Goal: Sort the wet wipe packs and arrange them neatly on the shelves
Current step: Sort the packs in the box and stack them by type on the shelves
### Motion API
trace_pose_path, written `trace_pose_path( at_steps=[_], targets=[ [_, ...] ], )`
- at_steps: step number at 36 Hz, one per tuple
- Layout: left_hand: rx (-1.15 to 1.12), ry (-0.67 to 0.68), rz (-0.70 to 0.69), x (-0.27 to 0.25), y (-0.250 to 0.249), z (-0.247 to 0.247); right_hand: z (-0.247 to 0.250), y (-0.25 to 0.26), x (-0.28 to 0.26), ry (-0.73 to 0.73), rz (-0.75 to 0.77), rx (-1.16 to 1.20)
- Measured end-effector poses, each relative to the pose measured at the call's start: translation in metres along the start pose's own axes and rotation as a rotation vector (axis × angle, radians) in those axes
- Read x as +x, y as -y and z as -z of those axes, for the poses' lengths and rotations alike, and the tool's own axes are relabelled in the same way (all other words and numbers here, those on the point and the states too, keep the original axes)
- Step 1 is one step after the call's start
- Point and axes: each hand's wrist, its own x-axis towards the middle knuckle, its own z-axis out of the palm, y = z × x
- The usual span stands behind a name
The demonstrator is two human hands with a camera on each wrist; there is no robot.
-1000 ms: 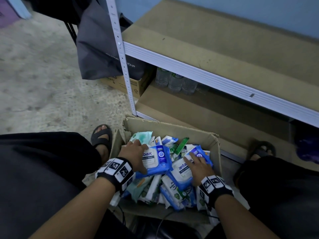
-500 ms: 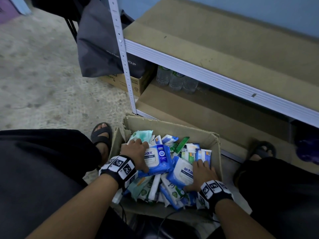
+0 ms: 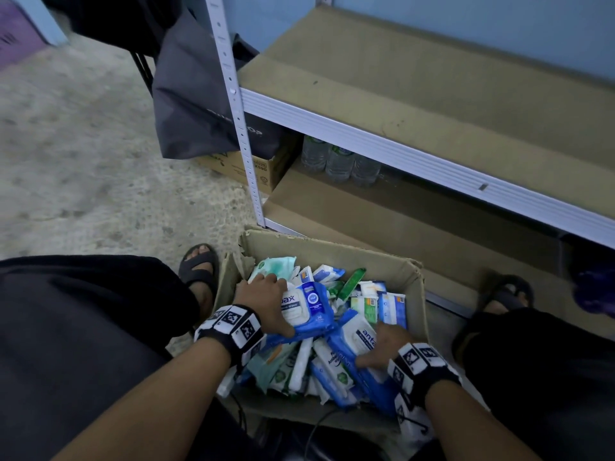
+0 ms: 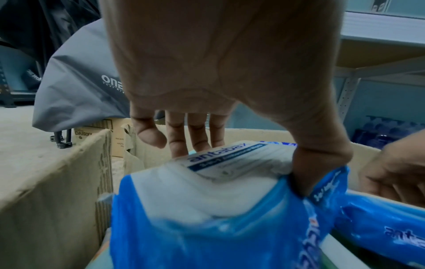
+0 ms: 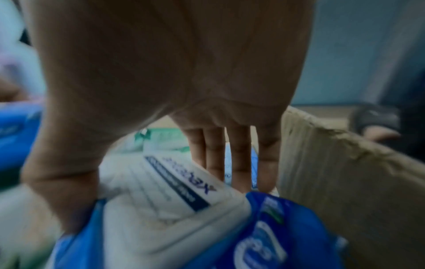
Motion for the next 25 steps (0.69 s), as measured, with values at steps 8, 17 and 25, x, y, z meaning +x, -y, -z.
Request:
trace_pose_path(
  at_steps=[8,17,25],
  targets=[
    [-0.019,-0.034,0.013,-0.001,0.0,0.017,0.048,0.0,-0.016,0.02,0.056,0.119],
    [-0.147,-0.197,0.029,0.026,0.004,0.094,0.137,0.012,-0.015,-0.21,0.169,0.223],
    [0.042,-0.147,-0.027,0.098,-0.001,0.155,0.198,0.03,0.022,-0.383,0.226,-0.133]
  ],
)
